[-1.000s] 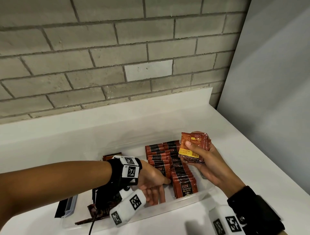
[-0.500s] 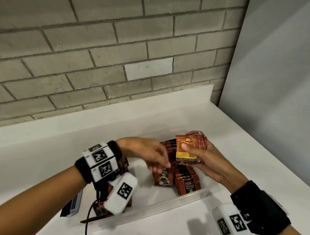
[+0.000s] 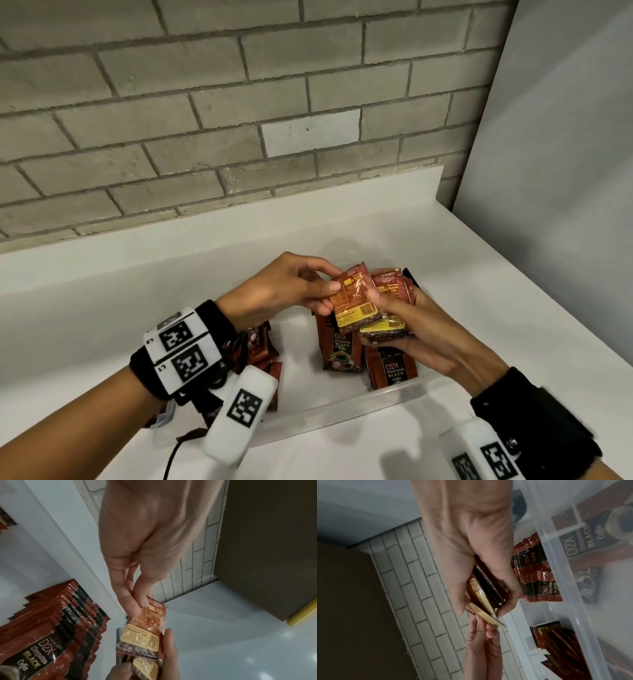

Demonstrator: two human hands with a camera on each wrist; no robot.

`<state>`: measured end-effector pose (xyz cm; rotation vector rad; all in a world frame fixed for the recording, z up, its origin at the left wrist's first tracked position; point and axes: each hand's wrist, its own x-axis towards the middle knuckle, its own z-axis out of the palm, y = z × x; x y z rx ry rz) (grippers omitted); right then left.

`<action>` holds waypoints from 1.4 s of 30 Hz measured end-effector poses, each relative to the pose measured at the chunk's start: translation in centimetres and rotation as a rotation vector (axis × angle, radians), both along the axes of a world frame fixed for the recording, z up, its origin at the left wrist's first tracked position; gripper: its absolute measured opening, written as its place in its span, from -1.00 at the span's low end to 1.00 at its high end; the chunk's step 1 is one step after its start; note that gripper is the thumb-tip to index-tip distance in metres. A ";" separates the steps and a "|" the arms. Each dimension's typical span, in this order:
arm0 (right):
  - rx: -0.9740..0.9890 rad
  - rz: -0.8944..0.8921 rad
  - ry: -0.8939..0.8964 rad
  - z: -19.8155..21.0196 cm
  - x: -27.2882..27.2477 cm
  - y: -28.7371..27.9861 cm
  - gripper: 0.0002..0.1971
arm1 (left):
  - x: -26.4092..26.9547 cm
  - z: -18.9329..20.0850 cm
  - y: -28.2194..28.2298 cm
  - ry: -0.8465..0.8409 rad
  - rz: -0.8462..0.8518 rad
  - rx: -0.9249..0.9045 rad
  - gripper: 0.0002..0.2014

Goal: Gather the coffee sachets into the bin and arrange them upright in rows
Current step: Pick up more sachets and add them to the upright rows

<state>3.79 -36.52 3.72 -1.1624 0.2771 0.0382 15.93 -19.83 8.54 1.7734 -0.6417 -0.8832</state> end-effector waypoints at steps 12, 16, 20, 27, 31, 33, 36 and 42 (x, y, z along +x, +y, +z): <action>-0.156 -0.115 -0.085 -0.2 0.4 1.3 -0.49 | -1.3 -1.0 -1.9 0.244 0.153 -0.019 -0.65; -0.020 -0.160 -0.005 0.0 -0.1 -0.8 -0.55 | -0.1 -1.6 -1.2 0.252 0.255 0.036 -0.71; 0.192 -0.230 0.057 0.2 -0.3 -2.7 -0.49 | 0.6 -3.0 -0.6 0.130 0.097 0.292 -0.79; 0.342 -0.239 0.069 0.1 -0.6 -3.4 -0.62 | 0.9 -4.2 -1.4 0.044 -0.141 0.503 -0.82; 0.317 -0.251 0.092 0.2 -0.9 -3.5 -0.76 | 0.3 -4.8 -2.6 -0.068 -0.219 0.580 -0.81; 0.311 -0.254 0.099 0.3 -1.2 -3.5 -0.82 | 0.1 -5.2 -3.1 -0.119 -0.267 0.650 -0.85; 0.308 -0.254 0.094 0.3 -1.3 -3.5 -0.74 | -0.2 -5.5 -3.7 -0.270 -0.359 0.769 -0.84; 0.302 -0.258 0.088 0.3 -1.4 -3.5 -0.67 | -0.8 -5.3 -3.9 -0.458 -0.398 0.868 -0.76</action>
